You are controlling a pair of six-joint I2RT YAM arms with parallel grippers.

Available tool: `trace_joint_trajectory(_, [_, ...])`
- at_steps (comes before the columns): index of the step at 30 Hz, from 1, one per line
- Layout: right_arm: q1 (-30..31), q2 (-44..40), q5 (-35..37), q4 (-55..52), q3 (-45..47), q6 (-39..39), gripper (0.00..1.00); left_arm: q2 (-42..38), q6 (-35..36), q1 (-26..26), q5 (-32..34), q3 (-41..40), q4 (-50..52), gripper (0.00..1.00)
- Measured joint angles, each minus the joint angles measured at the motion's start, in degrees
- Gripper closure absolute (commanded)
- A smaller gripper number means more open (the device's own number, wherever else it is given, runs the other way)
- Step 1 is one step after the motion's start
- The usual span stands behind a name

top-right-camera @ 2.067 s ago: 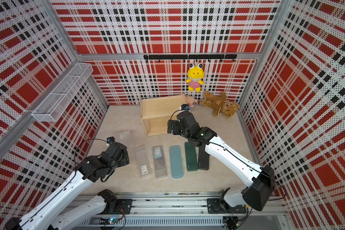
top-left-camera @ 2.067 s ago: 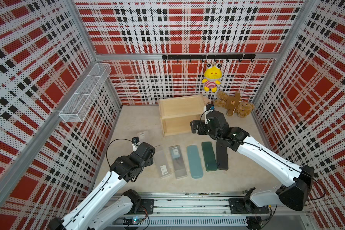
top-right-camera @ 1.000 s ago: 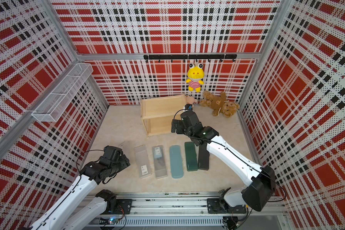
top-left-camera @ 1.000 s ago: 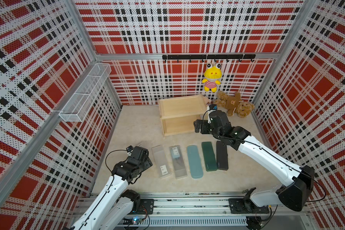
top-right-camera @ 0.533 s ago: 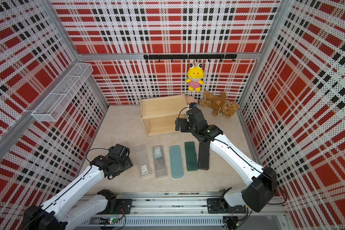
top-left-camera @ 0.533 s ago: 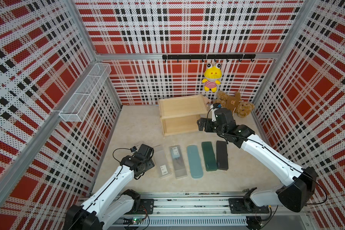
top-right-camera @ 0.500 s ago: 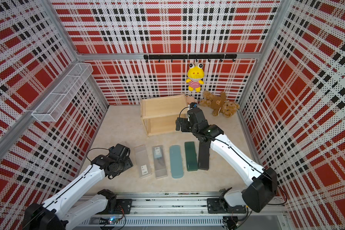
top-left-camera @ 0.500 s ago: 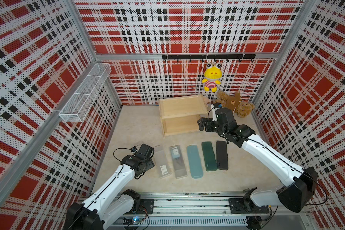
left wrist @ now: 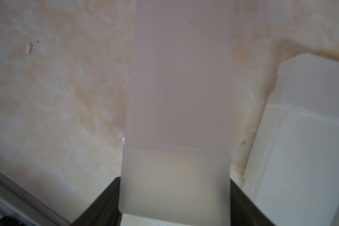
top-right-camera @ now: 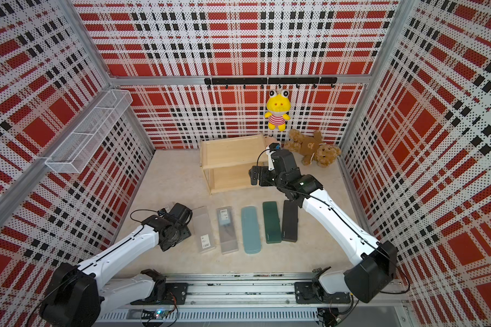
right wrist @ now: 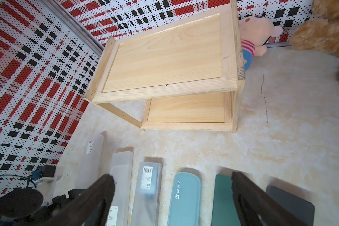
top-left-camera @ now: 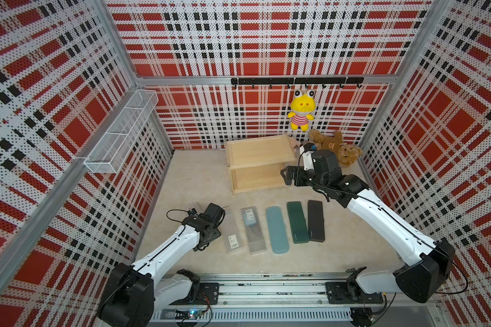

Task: Remove the pencil cases from the shelf
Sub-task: Place the pencil case at the center of the board.

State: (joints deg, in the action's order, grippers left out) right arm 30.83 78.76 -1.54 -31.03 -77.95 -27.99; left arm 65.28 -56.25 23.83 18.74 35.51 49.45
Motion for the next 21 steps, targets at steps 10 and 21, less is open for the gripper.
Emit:
trace_joint_trajectory(10, [-1.18,0.02,-1.29,0.00,0.02,0.81,0.00,-1.07,-3.74,3.80,0.81,-1.73,-0.09,0.19])
trace_joint_trajectory(21, [-1.40,0.04,-0.33,-1.46,-0.22,1.64,0.00,-1.31,-4.09,4.33,1.62,-0.11,1.95,0.01])
